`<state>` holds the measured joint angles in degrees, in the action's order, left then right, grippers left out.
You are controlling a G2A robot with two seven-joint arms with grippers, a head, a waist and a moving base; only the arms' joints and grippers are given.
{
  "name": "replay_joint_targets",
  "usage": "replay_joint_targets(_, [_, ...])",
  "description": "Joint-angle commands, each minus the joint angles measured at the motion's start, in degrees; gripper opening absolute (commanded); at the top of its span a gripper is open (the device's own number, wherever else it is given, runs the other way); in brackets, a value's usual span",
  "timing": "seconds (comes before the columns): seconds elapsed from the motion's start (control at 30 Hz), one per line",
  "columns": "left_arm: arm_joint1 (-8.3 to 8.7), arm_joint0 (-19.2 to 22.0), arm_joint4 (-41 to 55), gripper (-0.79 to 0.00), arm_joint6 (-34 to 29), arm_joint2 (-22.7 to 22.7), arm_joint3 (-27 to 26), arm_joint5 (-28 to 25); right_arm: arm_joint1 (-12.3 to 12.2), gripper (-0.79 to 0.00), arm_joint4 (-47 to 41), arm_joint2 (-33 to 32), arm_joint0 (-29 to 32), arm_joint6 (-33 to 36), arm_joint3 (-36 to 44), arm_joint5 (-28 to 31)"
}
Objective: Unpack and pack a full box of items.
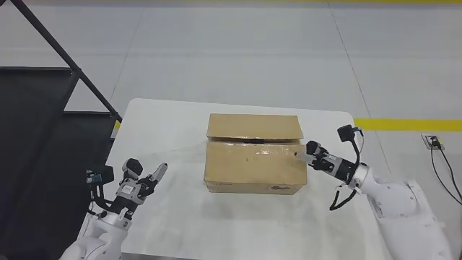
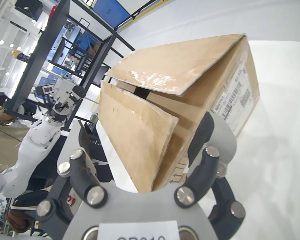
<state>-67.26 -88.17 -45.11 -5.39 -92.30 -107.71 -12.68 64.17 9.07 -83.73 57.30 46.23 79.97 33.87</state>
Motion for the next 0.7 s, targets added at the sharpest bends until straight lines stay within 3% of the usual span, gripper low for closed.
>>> replay_joint_targets(0.0, [-0.05, -0.1, -0.3, 0.0, 0.0, 0.5, 0.0, 0.0, -0.2, 0.0, -3.1, -0.1, 0.1, 1.6, 0.1, 1.5])
replay_joint_targets(0.43, [-0.39, -0.1, -2.3, 0.0, 0.5, 3.6, -0.3, 0.3, -2.4, 0.0, -19.4, -4.1, 4.2, 13.9, 6.2, 10.2])
replay_joint_targets(0.67, [-0.45, 1.2, -1.3, 0.0, -1.5, 4.2, -0.2, -0.1, -5.3, 0.0, -19.5, -4.2, 9.2, 16.4, 15.7, 7.8])
